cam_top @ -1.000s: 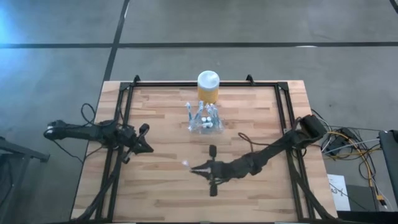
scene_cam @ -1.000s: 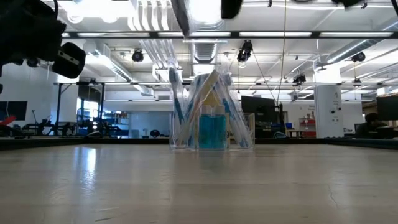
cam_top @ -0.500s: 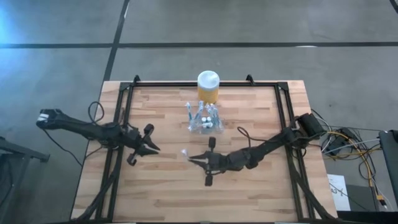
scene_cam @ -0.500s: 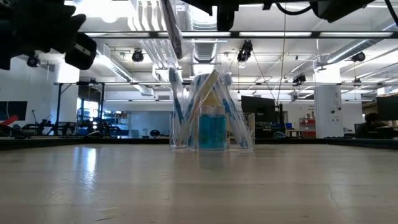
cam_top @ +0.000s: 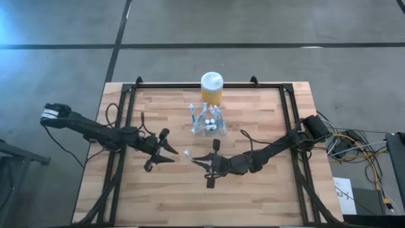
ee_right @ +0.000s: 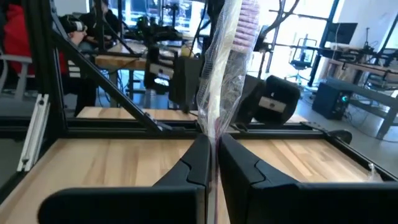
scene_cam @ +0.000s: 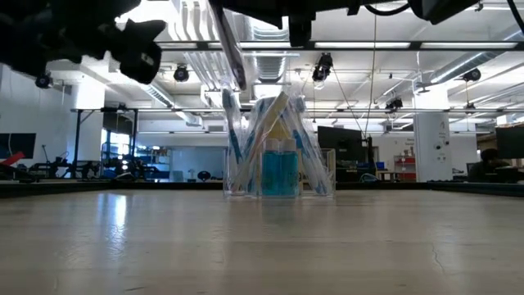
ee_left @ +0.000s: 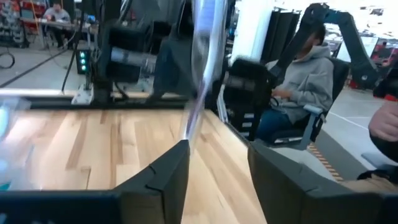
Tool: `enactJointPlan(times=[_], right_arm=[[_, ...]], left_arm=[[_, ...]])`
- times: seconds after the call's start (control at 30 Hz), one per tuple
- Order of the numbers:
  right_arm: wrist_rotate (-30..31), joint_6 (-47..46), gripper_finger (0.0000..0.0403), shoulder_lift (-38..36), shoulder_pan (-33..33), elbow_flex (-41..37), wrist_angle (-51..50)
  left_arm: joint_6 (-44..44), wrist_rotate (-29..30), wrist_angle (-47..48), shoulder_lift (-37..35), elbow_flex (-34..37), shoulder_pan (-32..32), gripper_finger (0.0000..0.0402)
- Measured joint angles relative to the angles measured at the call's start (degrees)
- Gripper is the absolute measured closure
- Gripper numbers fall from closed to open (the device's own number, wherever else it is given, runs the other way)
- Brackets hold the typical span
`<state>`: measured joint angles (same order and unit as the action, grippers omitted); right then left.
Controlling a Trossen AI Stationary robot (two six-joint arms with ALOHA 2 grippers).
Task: Pick & Place toothbrushing station
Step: Put the purple toothbrush into the left of the transparent organizer
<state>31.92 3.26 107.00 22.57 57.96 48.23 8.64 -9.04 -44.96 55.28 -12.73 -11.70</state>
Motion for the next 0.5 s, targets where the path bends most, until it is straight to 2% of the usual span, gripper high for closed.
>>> enactJointPlan(times=[0.37, 0.5], right_arm=[[-0.11, -1.36, 0.0388, 2.21, 0.15, 0.10, -1.22], [2.88, -1.11, 0.0388, 3.77, 0.77, 0.55, -1.23]], left_arm=[[-3.17, -0.04, -0.12, 12.02, -10.43, -0.02, 0.0229], [-3.95, -0.32, -0.23, 15.26, -13.24, -0.02, 0.0229]])
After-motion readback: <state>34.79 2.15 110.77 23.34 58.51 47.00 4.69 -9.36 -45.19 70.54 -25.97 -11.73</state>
